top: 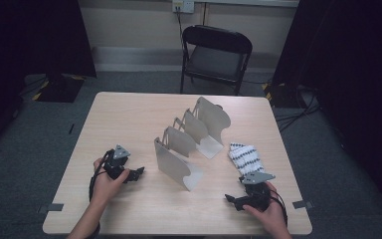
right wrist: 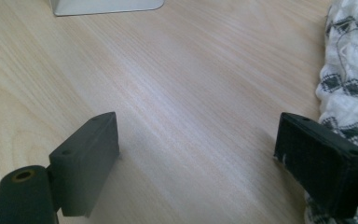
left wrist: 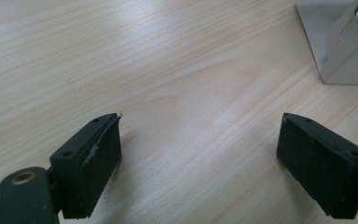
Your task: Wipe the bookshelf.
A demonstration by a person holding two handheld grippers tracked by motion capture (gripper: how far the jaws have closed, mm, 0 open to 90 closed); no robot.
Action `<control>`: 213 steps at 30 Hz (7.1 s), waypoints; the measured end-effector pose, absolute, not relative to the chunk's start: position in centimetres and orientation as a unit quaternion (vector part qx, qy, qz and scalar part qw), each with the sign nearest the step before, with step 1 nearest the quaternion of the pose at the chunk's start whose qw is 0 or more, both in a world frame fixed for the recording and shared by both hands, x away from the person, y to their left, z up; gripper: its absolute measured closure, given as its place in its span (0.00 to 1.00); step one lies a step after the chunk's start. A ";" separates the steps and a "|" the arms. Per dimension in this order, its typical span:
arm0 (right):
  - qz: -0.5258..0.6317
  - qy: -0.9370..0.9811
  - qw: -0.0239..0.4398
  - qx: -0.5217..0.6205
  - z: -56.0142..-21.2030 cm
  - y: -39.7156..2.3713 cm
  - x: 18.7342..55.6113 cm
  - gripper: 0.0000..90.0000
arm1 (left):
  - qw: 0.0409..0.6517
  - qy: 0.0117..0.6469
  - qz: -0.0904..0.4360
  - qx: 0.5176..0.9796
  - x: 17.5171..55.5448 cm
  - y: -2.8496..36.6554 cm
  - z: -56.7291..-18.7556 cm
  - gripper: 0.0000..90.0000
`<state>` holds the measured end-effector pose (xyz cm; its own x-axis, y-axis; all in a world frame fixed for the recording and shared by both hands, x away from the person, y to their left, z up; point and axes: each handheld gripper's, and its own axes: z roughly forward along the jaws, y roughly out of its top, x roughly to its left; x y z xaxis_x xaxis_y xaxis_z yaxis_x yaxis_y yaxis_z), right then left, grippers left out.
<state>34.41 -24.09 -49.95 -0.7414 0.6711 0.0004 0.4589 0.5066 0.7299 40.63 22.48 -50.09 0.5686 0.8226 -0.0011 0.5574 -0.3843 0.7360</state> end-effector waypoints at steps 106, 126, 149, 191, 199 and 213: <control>0.383 0.861 0.078 0.326 -48.3 -11.6 37.1 0.74 | 0.360 0.411 0.178 0.818 39.8 22.3 -50.1 0.12; 0.380 0.852 0.091 0.349 -48.1 -10.7 38.7 0.36 | 0.360 0.411 0.178 0.819 39.8 22.3 -50.1 0.12; 0.394 0.860 0.074 0.315 -46.0 -10.5 38.6 0.85 | 0.360 0.411 0.178 0.818 39.8 22.3 -50.1 0.12; 0.388 0.861 0.092 0.317 -48.9 -13.1 36.8 0.70 | 0.360 0.411 0.177 0.819 39.8 22.3 -50.1 0.12; 0.386 0.861 0.090 0.318 -48.6 -11.2 38.3 0.76 | 0.361 0.411 0.177 0.818 39.8 22.3 -50.1 0.12; 0.390 0.859 0.088 0.320 -48.8 -9.9 39.5 0.78 | 0.360 0.411 0.177 0.819 39.8 22.3 -50.1 0.12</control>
<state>39.55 -9.86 -48.79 -0.7796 0.6185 0.0977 0.4809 0.4914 0.7261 39.78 22.28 -50.14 0.6002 0.7998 -0.0065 0.5449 -0.4029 0.7354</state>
